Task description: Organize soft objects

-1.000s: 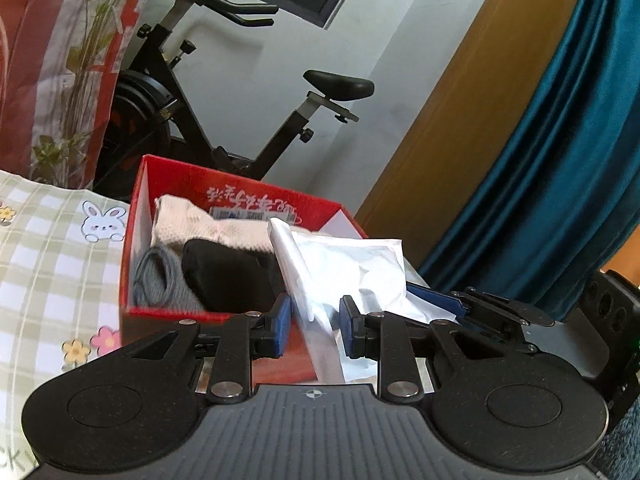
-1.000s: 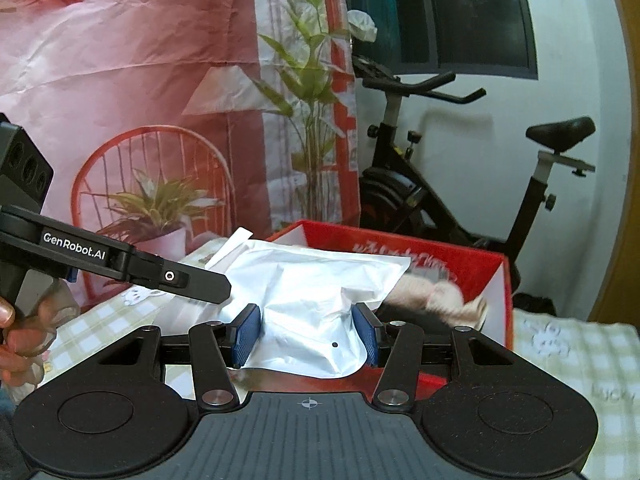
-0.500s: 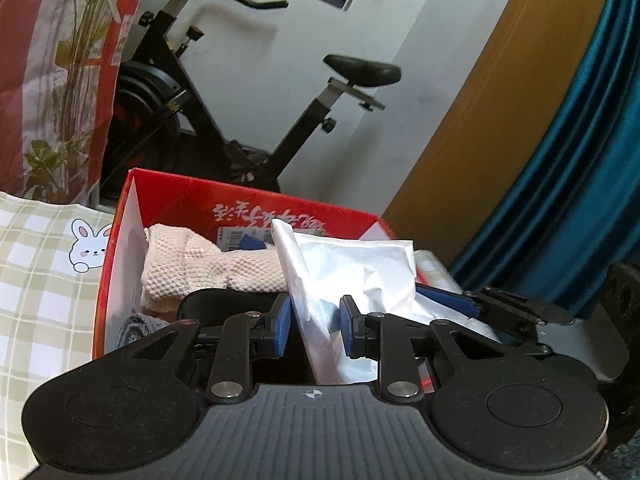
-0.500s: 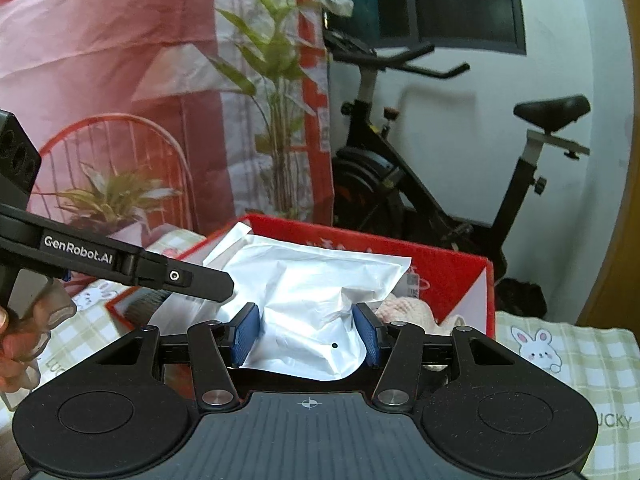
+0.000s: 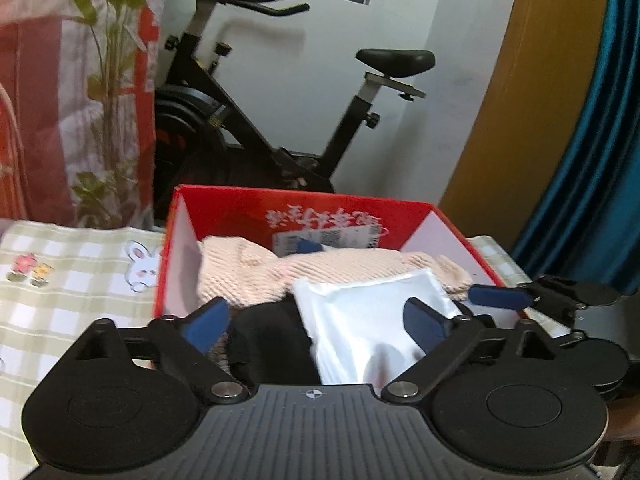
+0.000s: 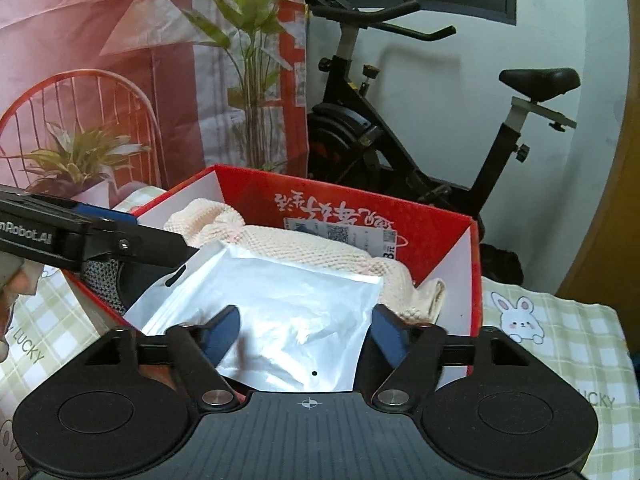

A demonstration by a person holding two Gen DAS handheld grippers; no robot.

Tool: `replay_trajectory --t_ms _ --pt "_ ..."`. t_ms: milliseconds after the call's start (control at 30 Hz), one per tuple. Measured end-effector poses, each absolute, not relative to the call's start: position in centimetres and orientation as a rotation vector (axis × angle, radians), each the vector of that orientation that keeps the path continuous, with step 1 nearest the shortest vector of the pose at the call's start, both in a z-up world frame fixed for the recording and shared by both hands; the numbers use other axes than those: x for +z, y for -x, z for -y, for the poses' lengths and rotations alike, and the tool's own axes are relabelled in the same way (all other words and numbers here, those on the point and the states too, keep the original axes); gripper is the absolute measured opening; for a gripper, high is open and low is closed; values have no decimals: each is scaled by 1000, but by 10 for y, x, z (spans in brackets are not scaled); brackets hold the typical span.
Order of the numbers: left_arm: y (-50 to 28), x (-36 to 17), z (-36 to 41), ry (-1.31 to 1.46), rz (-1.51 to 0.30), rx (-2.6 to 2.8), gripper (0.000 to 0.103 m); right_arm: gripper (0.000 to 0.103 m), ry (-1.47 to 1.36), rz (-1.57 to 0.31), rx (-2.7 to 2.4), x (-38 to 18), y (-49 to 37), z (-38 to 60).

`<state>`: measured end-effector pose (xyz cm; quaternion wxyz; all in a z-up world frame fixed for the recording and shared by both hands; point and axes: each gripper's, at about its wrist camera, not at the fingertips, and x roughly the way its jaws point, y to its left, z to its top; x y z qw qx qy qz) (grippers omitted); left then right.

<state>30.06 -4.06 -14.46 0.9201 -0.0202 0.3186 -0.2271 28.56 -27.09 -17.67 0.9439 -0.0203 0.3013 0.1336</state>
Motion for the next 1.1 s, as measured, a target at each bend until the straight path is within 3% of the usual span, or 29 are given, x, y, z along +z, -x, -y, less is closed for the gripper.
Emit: replay_trajectory --t_ms 67,200,1100 --pt "-299 -141 43 17 -648 -449 100 91 54 -613 259 -173 -285 270" --pt "-293 -134 41 -15 -633 -407 103 102 66 -604 229 -168 -283 268" --pt "-202 -49 29 -139 -451 -267 103 103 -10 -425 134 -71 -195 270"
